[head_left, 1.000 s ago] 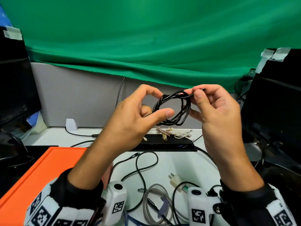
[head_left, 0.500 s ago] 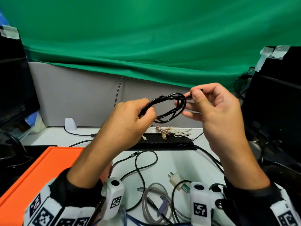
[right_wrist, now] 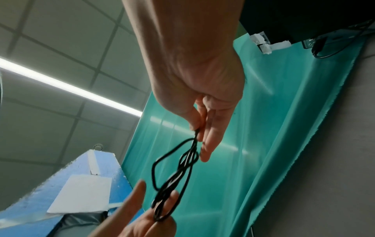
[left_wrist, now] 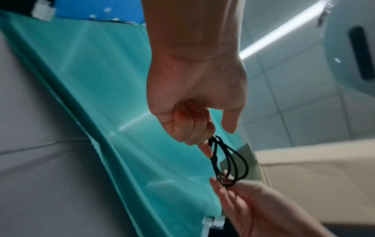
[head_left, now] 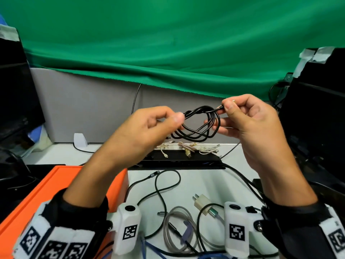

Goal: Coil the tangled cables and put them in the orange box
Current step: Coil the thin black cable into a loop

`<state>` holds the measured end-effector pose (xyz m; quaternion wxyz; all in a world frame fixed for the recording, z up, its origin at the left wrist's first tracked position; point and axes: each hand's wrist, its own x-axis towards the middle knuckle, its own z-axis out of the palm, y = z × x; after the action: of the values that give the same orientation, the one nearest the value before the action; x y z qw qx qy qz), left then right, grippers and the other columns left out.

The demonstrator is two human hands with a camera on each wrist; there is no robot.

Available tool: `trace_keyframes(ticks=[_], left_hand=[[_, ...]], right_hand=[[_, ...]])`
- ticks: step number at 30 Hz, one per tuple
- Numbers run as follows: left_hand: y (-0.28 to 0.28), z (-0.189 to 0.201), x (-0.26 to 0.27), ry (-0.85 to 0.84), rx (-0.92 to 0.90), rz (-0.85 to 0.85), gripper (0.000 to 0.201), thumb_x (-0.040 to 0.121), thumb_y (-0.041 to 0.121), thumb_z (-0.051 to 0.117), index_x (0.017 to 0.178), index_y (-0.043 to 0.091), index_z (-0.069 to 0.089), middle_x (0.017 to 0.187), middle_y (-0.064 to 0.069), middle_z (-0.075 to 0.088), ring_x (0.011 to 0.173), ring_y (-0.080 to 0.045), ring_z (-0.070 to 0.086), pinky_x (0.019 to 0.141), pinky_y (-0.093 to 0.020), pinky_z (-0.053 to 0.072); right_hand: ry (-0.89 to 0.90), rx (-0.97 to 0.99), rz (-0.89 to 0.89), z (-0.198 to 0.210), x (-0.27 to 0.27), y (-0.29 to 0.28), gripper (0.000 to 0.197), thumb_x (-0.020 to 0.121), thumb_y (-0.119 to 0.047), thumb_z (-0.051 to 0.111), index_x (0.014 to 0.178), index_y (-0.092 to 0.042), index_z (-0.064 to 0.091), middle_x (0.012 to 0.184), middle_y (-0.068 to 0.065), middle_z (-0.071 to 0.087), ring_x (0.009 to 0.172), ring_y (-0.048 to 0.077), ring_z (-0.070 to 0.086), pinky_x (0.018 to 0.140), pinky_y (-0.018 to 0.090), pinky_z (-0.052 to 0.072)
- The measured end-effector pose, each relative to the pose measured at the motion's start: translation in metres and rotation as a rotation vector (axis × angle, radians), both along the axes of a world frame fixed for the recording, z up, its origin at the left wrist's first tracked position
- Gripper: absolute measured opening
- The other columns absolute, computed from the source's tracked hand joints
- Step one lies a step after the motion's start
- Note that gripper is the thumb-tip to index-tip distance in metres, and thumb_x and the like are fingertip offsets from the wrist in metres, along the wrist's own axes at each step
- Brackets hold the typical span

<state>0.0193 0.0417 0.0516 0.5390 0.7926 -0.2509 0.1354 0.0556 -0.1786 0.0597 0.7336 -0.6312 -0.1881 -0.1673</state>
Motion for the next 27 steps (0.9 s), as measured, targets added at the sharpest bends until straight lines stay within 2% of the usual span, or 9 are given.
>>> trace_keyframes(ticks=[3, 7, 10, 12, 16, 19, 20, 23, 27], left_hand=[[0.005, -0.001, 0.005, -0.021, -0.009, 0.018, 0.037, 0.091, 0.054, 0.061, 0.088, 0.018, 0.069, 0.054, 0.0, 0.028, 0.048, -0.015, 0.019, 0.044, -0.021, 0.018], [0.0, -0.008, 0.014, 0.037, 0.066, 0.044, 0.034, 0.097, 0.041, 0.056, 0.099, 0.008, 0.064, 0.05, 0.009, 0.035, 0.044, -0.009, 0.026, 0.042, -0.015, 0.024], [0.0, -0.011, 0.017, 0.071, 0.145, 0.095, 0.024, 0.105, 0.036, 0.047, 0.094, 0.016, 0.055, 0.055, 0.001, 0.059, 0.043, -0.013, 0.04, 0.046, -0.024, 0.033], [-0.001, -0.01, 0.017, 0.083, 0.141, 0.124, 0.024, 0.106, 0.035, 0.044, 0.093, 0.016, 0.051, 0.064, -0.005, 0.069, 0.046, -0.02, 0.05, 0.05, -0.032, 0.039], [-0.003, -0.011, 0.018, 0.096, 0.123, 0.161, 0.023, 0.106, 0.033, 0.043, 0.099, 0.013, 0.051, 0.068, -0.007, 0.071, 0.053, -0.026, 0.062, 0.061, -0.043, 0.053], [-0.002, -0.012, 0.021, 0.148, 0.049, 0.12, 0.022, 0.107, 0.029, 0.044, 0.103, 0.009, 0.052, 0.066, -0.01, 0.071, 0.059, -0.03, 0.069, 0.068, -0.047, 0.06], [-0.002, -0.012, 0.021, 0.165, 0.044, 0.109, 0.022, 0.107, 0.028, 0.043, 0.103, 0.009, 0.052, 0.067, -0.011, 0.072, 0.063, -0.032, 0.071, 0.071, -0.046, 0.061], [-0.002, -0.012, 0.02, 0.201, 0.073, 0.093, 0.02, 0.107, 0.029, 0.043, 0.101, 0.012, 0.051, 0.074, -0.014, 0.074, 0.072, -0.033, 0.074, 0.078, -0.05, 0.061], [-0.004, -0.016, 0.021, 0.217, 0.129, 0.158, 0.021, 0.103, 0.041, 0.047, 0.096, 0.023, 0.055, 0.083, -0.008, 0.075, 0.073, -0.025, 0.076, 0.083, -0.056, 0.059]], right_hand=[[0.004, 0.002, 0.004, 0.0, 0.001, -0.003, 0.011, 0.1, -0.011, 0.059, 0.09, -0.014, 0.062, 0.073, -0.003, 0.073, 0.07, 0.018, 0.074, 0.062, 0.026, 0.058], [0.063, 0.002, 0.058, -0.003, 0.005, -0.003, 0.009, 0.101, -0.014, 0.06, 0.093, -0.014, 0.062, 0.079, -0.003, 0.072, 0.082, 0.026, 0.077, 0.06, 0.026, 0.058], [0.119, -0.014, 0.128, -0.007, 0.008, -0.003, 0.008, 0.1, -0.014, 0.06, 0.094, -0.015, 0.064, 0.088, 0.0, 0.072, 0.085, 0.025, 0.076, 0.065, 0.029, 0.059], [0.153, -0.044, 0.17, -0.01, 0.009, -0.002, 0.009, 0.1, -0.011, 0.06, 0.093, -0.015, 0.063, 0.085, -0.001, 0.069, 0.082, 0.023, 0.073, 0.069, 0.033, 0.06], [0.189, -0.13, 0.195, -0.013, 0.01, 0.006, 0.012, 0.098, -0.002, 0.06, 0.093, -0.014, 0.058, 0.065, -0.009, 0.06, 0.074, 0.021, 0.073, 0.072, 0.034, 0.063], [0.211, -0.161, 0.16, -0.017, 0.011, 0.012, 0.013, 0.098, -0.001, 0.058, 0.095, -0.014, 0.056, 0.061, -0.01, 0.063, 0.075, 0.02, 0.074, 0.075, 0.036, 0.062], [0.23, -0.156, 0.164, -0.018, 0.012, 0.014, 0.011, 0.099, -0.003, 0.058, 0.098, -0.014, 0.055, 0.065, -0.008, 0.067, 0.078, 0.022, 0.076, 0.076, 0.037, 0.062], [0.302, -0.138, 0.196, -0.019, 0.011, 0.018, 0.01, 0.101, -0.015, 0.06, 0.109, -0.014, 0.054, 0.097, 0.005, 0.078, 0.086, 0.031, 0.077, 0.073, 0.035, 0.062], [0.321, -0.199, 0.19, -0.024, 0.013, 0.022, 0.015, 0.102, -0.015, 0.059, 0.115, -0.009, 0.056, 0.098, 0.009, 0.079, 0.08, 0.031, 0.077, 0.065, 0.027, 0.061]])
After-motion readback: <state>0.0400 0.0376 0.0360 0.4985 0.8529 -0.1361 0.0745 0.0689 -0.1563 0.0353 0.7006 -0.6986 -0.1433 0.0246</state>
